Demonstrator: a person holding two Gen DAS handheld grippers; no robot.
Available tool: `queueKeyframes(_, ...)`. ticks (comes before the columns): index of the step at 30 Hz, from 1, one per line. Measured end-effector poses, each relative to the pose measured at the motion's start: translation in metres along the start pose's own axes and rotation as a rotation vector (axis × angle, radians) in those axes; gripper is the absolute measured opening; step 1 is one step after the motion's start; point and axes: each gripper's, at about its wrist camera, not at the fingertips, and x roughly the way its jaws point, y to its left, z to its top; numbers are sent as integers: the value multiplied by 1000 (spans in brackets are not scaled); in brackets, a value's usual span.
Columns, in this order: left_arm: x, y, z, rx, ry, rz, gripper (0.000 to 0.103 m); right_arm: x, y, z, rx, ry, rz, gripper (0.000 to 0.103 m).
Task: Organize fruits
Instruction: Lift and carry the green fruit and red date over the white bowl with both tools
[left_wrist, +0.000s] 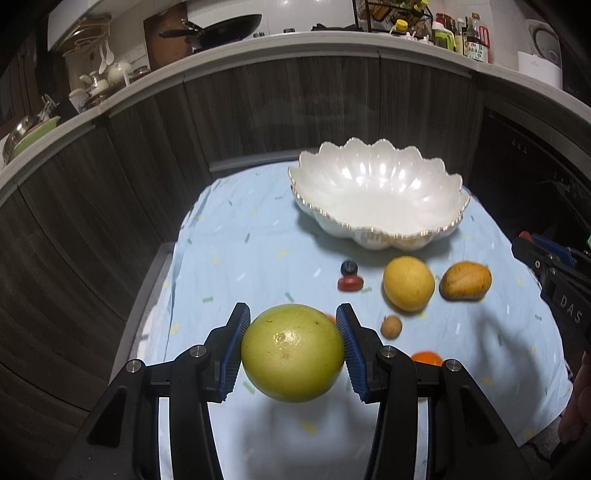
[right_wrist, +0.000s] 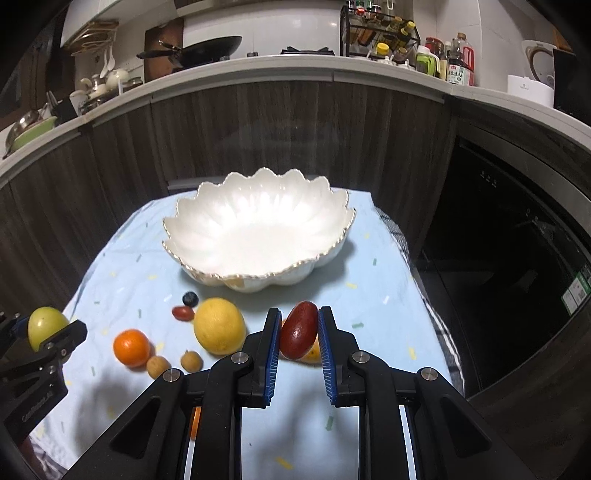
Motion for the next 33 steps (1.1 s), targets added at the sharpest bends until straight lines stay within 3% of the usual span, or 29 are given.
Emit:
queueKeyframes(22,41,-19,91,21,-95,-51,48,34,-9,68,-5,-91,15,21)
queueKeyframes(33,90,-35,121,52,-94,-95,48,80,-18,88,-3,-56,12,21)
